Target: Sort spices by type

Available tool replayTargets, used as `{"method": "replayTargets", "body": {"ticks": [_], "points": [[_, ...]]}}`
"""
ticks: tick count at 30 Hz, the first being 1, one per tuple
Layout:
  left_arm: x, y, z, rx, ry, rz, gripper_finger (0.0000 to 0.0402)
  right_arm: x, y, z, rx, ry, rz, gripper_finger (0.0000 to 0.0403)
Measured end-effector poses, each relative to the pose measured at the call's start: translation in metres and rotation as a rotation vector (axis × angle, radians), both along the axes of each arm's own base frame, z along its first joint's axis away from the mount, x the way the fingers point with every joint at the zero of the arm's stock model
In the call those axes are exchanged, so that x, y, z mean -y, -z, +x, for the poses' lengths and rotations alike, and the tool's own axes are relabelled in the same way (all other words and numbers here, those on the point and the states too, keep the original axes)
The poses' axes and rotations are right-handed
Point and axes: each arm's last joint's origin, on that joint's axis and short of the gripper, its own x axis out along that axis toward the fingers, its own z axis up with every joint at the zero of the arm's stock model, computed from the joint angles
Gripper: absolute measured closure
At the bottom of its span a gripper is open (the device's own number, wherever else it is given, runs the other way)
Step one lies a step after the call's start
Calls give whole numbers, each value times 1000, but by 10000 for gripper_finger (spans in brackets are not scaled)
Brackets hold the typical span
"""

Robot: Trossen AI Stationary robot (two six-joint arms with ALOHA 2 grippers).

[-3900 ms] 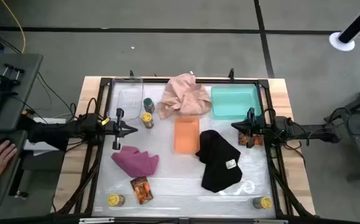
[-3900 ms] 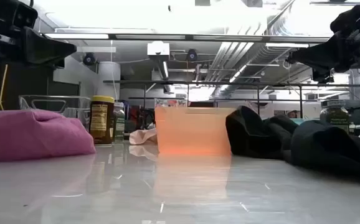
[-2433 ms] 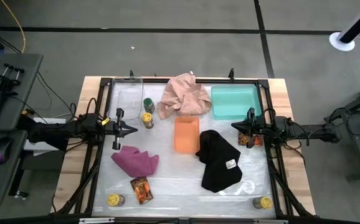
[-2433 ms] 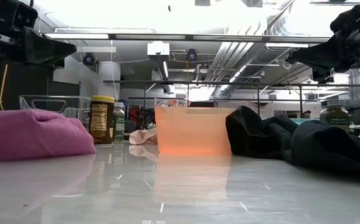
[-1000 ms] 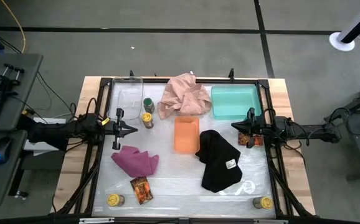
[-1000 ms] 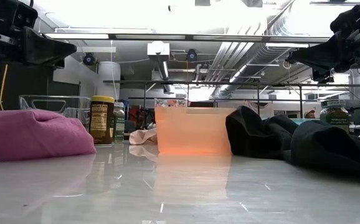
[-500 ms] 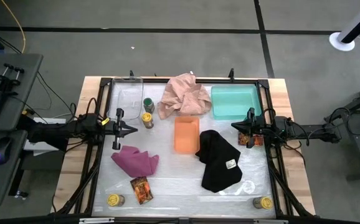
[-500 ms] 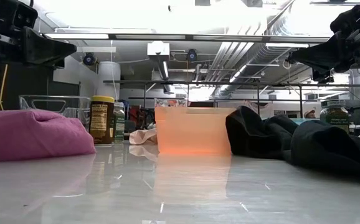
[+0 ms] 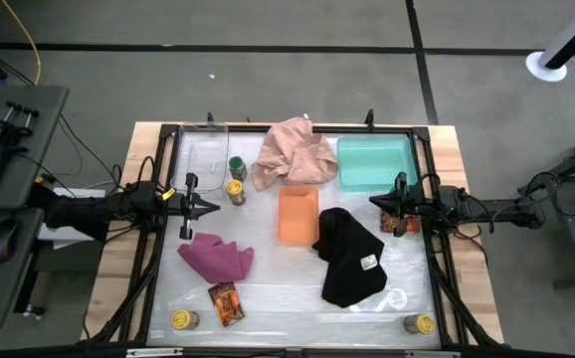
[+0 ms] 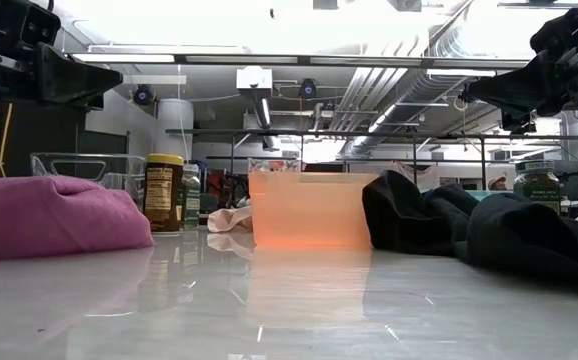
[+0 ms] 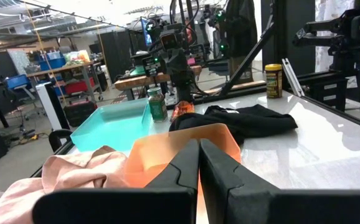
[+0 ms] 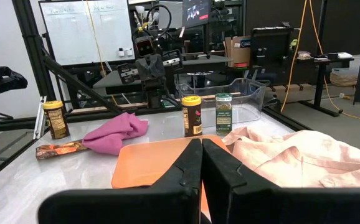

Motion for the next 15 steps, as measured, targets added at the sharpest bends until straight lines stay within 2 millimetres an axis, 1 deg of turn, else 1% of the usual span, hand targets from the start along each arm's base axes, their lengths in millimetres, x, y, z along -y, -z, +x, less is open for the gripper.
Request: {"method": "replayTargets", "body": {"ticks": [8, 10, 11, 12, 15], "points": [[0, 0, 0, 0, 0, 0, 402, 0, 0, 0, 1, 1, -3, 402], [0, 0, 0, 0, 0, 0, 402, 1, -4, 0, 39, 31, -2, 402], [0, 0, 0, 1, 0, 0, 401, 2, -9, -1, 102, 53, 39, 402], [0, 0, 0, 0, 0, 0, 401, 3, -18, -3, 206, 69, 114, 402], [0, 0, 0, 0, 0, 0, 402, 8, -46, -16, 578, 179, 344, 402]]}}
